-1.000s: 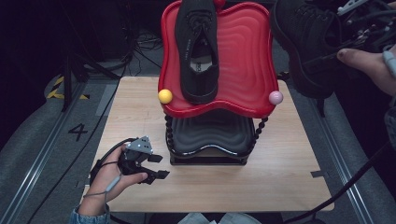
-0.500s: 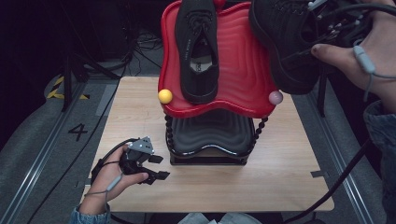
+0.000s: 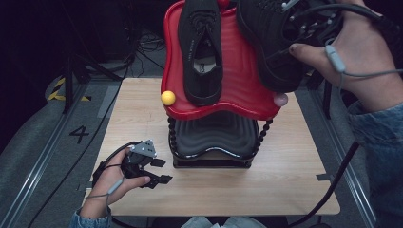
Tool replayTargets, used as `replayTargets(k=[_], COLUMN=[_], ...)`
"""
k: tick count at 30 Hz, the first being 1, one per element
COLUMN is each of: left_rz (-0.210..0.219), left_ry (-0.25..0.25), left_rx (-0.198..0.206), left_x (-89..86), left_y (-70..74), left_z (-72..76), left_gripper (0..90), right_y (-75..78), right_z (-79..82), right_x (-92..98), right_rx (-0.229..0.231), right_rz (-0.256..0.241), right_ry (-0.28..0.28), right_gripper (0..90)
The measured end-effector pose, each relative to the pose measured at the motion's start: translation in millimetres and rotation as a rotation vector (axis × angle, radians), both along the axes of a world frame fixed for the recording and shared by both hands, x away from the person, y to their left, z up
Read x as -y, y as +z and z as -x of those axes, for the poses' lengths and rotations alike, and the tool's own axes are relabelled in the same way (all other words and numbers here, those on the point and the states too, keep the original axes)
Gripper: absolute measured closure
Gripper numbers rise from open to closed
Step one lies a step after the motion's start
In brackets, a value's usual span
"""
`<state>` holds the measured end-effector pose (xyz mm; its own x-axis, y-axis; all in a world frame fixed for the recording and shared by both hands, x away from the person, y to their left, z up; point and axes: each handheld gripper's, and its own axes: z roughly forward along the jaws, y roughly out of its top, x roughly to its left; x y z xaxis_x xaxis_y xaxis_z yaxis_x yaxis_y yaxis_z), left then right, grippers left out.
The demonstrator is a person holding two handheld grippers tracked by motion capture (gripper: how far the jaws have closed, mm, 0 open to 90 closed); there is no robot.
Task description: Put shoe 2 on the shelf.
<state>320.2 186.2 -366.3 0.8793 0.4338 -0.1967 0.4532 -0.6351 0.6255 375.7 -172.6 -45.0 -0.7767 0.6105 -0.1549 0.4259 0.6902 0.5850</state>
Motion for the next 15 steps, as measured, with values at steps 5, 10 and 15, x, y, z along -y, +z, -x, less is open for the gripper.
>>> replayTargets(k=[5,10,15], left_rz=[-0.003,-0.006,-0.009], left_ry=[-0.005,-0.007,-0.005], left_rx=[0.005,-0.002,-0.006], left_x=[0.4,0.5,0.1], left_y=[0.2,-0.3,-1.1], left_z=[0.2,0.3,-0.2], left_gripper=[38.6,38.5,38.5], right_y=[-1.8,-5.0,-9.1], right_z=[-2.8,-5.4,-5.7], right_x=[-12.6,-21.1,-28.1], right_rx=[0.001,0.012,0.022], right_rz=[0.013,0.032,0.048], right_ry=[0.006,0.001,0.013], right_gripper=[88.0,87.9,86.9])
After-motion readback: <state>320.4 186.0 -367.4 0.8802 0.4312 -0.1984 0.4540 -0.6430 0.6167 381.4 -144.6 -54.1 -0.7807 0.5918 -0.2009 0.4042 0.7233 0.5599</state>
